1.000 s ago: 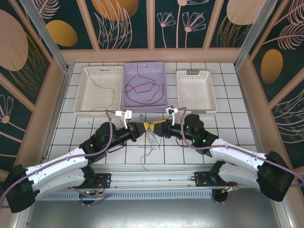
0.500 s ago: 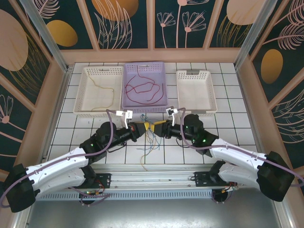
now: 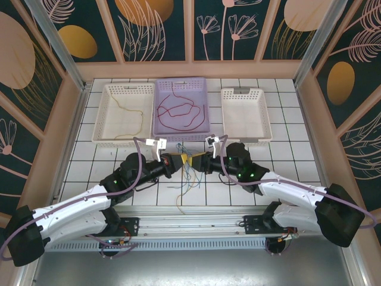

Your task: Untangle the cables

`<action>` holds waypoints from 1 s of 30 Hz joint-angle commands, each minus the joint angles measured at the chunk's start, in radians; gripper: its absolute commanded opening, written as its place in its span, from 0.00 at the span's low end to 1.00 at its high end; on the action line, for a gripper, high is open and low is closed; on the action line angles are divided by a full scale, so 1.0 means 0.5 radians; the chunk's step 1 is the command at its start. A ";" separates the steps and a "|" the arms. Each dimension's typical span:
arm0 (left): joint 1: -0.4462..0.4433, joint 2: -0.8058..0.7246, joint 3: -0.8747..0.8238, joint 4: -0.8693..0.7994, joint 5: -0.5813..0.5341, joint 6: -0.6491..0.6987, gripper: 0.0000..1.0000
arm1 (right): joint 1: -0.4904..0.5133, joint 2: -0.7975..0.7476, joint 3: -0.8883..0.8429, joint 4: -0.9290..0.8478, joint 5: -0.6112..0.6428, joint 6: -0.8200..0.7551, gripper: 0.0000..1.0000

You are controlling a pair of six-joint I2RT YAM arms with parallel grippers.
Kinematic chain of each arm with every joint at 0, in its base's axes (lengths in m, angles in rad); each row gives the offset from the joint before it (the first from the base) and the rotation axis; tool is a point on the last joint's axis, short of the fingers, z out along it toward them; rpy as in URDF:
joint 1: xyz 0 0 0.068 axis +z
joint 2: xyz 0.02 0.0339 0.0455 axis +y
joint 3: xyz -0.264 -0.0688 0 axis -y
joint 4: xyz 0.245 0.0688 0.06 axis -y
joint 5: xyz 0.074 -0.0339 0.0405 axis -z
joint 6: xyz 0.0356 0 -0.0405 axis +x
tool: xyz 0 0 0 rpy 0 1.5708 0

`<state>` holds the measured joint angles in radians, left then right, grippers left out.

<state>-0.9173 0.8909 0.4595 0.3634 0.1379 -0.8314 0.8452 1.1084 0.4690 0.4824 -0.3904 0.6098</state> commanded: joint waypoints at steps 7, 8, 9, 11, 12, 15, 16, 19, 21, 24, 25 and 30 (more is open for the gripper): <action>-0.018 -0.035 0.016 0.122 0.056 0.014 0.00 | 0.002 0.040 0.025 0.178 -0.037 0.038 0.22; -0.017 -0.042 0.017 0.122 0.056 0.015 0.00 | 0.000 0.039 0.020 0.178 -0.033 0.038 0.21; -0.018 -0.048 0.017 0.119 0.056 0.013 0.00 | 0.001 0.035 0.019 0.178 -0.029 0.038 0.19; -0.018 -0.059 0.017 0.119 0.058 0.014 0.00 | 0.000 0.027 0.015 0.172 -0.016 0.035 0.07; -0.016 -0.064 0.017 0.112 0.059 0.013 0.00 | 0.000 0.020 0.013 0.159 0.010 0.032 0.00; -0.019 -0.131 0.038 0.001 0.028 0.039 0.00 | -0.005 -0.077 -0.005 0.029 0.203 0.026 0.00; -0.017 -0.179 0.055 -0.086 -0.008 0.061 0.00 | -0.011 -0.134 -0.011 -0.061 0.298 0.023 0.00; -0.018 -0.364 0.133 -0.394 -0.134 0.137 0.00 | -0.108 -0.306 -0.086 -0.267 0.493 0.057 0.00; -0.018 -0.488 0.207 -0.623 -0.242 0.184 0.00 | -0.274 -0.424 -0.175 -0.368 0.499 0.130 0.00; -0.019 -0.632 0.343 -0.951 -0.400 0.261 0.00 | -0.580 -0.595 -0.324 -0.512 0.422 0.218 0.00; -0.019 -0.664 0.397 -1.047 -0.448 0.285 0.00 | -0.702 -0.653 -0.363 -0.565 0.397 0.239 0.00; -0.017 -0.738 0.689 -1.452 -0.682 0.421 0.00 | -1.007 -0.894 -0.472 -0.777 0.315 0.266 0.00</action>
<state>-0.9222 0.5362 0.7334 -0.1875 -0.0963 -0.6933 0.3862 0.7120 0.2512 0.1875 -0.2111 0.7166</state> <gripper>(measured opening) 0.039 0.042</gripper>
